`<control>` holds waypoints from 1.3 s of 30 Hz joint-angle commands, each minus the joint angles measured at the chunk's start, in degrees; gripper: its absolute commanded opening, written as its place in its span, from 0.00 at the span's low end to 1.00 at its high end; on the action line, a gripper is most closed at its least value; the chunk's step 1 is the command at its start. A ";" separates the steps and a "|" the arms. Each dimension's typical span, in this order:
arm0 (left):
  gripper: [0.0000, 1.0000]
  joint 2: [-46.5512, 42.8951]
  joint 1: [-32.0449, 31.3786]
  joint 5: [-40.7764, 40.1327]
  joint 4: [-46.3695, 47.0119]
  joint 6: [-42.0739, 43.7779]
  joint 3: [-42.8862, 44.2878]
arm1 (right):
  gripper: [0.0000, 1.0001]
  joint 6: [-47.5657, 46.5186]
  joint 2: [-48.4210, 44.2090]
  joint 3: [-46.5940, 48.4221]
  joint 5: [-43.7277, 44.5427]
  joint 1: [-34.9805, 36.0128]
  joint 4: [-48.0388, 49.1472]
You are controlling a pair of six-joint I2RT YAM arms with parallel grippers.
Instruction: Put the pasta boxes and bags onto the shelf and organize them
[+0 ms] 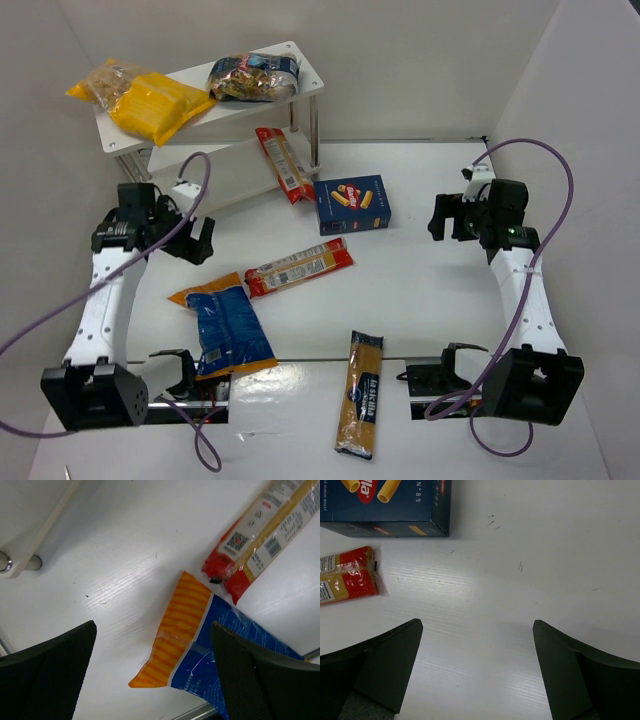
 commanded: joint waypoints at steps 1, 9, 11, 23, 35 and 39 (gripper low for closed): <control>1.00 4.57 -2.08 -0.38 -11.57 10.60 4.77 | 0.99 -0.65 0.15 -0.35 -1.84 -0.17 3.16; 1.00 10.56 -8.39 -10.23 -16.77 19.82 3.29 | 0.99 -0.65 -1.17 -0.35 -2.90 -0.17 3.16; 1.00 10.03 -10.33 -11.99 -16.77 22.03 0.84 | 0.99 -1.18 -1.17 -0.35 -3.52 -0.17 3.16; 1.00 12.32 -18.51 -9.28 -16.07 27.49 -2.08 | 0.99 -2.50 0.50 -0.35 -6.07 -0.17 2.63; 1.00 6.79 -22.47 -13.04 -3.33 16.51 -4.63 | 0.99 -11.55 3.66 0.88 -1.80 14.82 -0.72; 1.00 5.55 -23.26 -11.47 -1.32 15.10 -3.93 | 0.99 -13.03 8.13 0.88 6.43 28.30 0.35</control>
